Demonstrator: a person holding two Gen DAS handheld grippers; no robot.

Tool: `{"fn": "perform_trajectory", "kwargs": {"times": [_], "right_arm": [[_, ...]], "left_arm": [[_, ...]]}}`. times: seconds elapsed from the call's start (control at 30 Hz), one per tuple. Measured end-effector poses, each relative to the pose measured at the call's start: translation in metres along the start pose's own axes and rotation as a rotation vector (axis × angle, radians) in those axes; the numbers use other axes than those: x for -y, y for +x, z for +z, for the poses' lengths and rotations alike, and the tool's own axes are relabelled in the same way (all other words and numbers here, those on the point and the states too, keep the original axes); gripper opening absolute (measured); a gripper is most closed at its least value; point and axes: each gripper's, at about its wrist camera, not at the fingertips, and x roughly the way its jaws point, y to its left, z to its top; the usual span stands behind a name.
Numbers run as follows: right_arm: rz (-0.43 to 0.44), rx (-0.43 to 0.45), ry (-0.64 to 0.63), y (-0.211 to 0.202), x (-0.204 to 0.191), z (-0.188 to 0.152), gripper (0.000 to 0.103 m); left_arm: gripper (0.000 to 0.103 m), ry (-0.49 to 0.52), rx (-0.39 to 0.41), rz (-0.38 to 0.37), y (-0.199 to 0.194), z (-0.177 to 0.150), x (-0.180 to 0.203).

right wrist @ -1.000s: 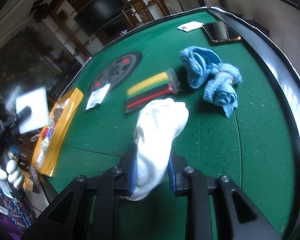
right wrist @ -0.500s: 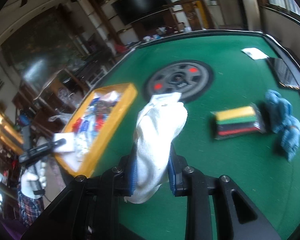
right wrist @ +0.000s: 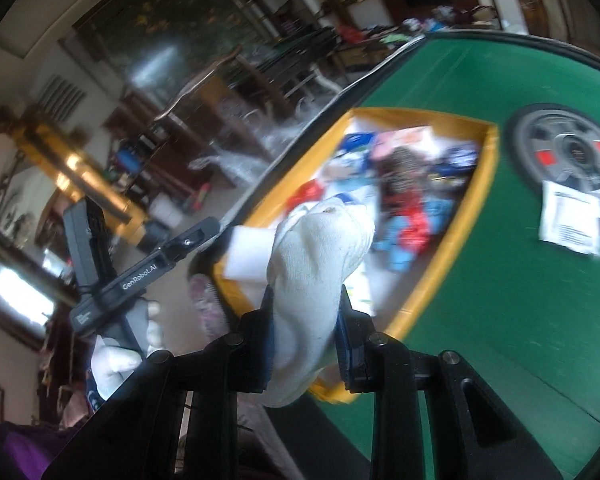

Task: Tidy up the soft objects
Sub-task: 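Carry the foam block and white cloth into the yellow tray and release, then move both tools back over the table toward the striped pack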

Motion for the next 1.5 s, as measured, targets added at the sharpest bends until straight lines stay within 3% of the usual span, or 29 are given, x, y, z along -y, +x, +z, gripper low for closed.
{"fn": "perform_trajectory", "kwargs": {"times": [0.13, 0.23, 0.33, 0.4, 0.53, 0.63, 0.73, 0.83, 0.93, 1.03, 1.3, 1.5], "right_arm": [[-0.005, -0.061, -0.055, 0.054, -0.022, 0.007, 0.023], [0.009, -0.158, -0.048, 0.093, -0.021, 0.002, 0.023], [-0.084, -0.231, -0.048, 0.12, -0.01, -0.009, 0.02], [-0.098, -0.217, -0.047, 0.118, -0.007, -0.009, 0.018], [-0.22, -0.197, -0.049, 0.109, 0.002, -0.006, 0.018], [-0.219, -0.216, -0.076, 0.108, -0.004, -0.008, 0.022], [-0.159, -0.268, -0.136, 0.116, -0.023, -0.016, 0.025], [-0.187, -0.228, -0.179, 0.11, -0.034, -0.015, 0.035], [-0.148, -0.172, -0.147, 0.086, -0.027, -0.015, 0.048], [-0.101, -0.103, -0.093, 0.058, -0.013, -0.015, 0.056], [-0.144, 0.044, 0.02, 0.003, 0.032, -0.028, 0.059], [-0.169, 0.108, 0.154, -0.037, 0.08, -0.044, 0.059]], "left_arm": [[0.061, -0.055, 0.038, -0.021, -0.012, 0.002, -0.014], [0.061, -0.086, 0.042, -0.033, -0.016, 0.003, -0.023], [0.061, -0.1, 0.026, -0.037, -0.014, 0.002, -0.03], [0.061, -0.101, 0.019, -0.041, -0.013, 0.0, -0.032], [0.061, -0.101, 0.006, -0.051, -0.01, -0.003, -0.035], [0.061, -0.105, -0.001, -0.066, -0.007, -0.003, -0.032], [0.061, -0.091, -0.004, -0.07, -0.007, -0.004, -0.027], [0.062, -0.075, -0.003, -0.064, -0.008, -0.005, -0.021], [0.068, -0.048, 0.001, -0.038, -0.011, -0.006, -0.013], [0.068, -0.007, 0.004, -0.001, -0.012, -0.007, -0.002], [0.075, 0.167, 0.048, 0.151, -0.014, -0.012, 0.05], [0.075, 0.304, 0.045, 0.207, -0.01, -0.02, 0.094]]}}
